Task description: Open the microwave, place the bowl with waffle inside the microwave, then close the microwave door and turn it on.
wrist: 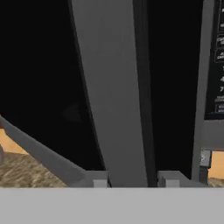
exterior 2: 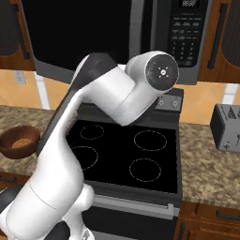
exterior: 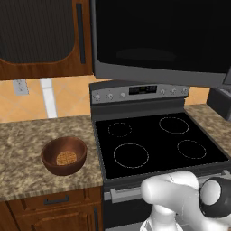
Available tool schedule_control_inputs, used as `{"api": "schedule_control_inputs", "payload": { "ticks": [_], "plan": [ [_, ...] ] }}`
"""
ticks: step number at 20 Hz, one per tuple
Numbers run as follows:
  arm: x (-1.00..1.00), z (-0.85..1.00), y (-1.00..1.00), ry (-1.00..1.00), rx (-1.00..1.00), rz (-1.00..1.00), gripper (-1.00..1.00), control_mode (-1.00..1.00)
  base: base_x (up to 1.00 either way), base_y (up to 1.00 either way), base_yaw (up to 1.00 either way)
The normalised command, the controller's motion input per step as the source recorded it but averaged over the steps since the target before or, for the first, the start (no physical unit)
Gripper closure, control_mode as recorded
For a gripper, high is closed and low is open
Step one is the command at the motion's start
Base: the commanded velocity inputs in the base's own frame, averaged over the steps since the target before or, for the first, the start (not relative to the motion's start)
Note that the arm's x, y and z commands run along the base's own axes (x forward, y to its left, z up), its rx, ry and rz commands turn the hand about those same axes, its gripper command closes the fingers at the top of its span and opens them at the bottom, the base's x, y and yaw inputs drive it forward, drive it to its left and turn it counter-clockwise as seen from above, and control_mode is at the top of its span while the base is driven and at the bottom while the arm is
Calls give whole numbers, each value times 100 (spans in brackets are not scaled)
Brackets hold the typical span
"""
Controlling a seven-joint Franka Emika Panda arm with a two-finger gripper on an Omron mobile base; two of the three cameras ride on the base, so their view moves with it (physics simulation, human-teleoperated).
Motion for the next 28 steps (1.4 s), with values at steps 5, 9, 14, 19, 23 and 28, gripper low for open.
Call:
{"api": "schedule_control_inputs", "payload": {
  "ticks": [5, 9, 14, 19, 23, 28],
  "plan": [
    [-100, 0, 67, -18, -4, 8, 100, -100, 0, 0, 0],
    [-100, 5, 13, -12, 0, 5, -100, -100, 0, 0, 0],
    [-97, 9, -34, -31, 11, 7, -100, -100, 0, 0, 0],
    [-21, 0, -37, -31, 15, 13, -100, -100, 0, 0, 0],
    [47, 0, -9, -9, 5, 29, -100, -100, 0, 0, 0],
    [52, 0, -15, -2, 2, 41, -100, -100, 0, 0, 0]
  ]
}}
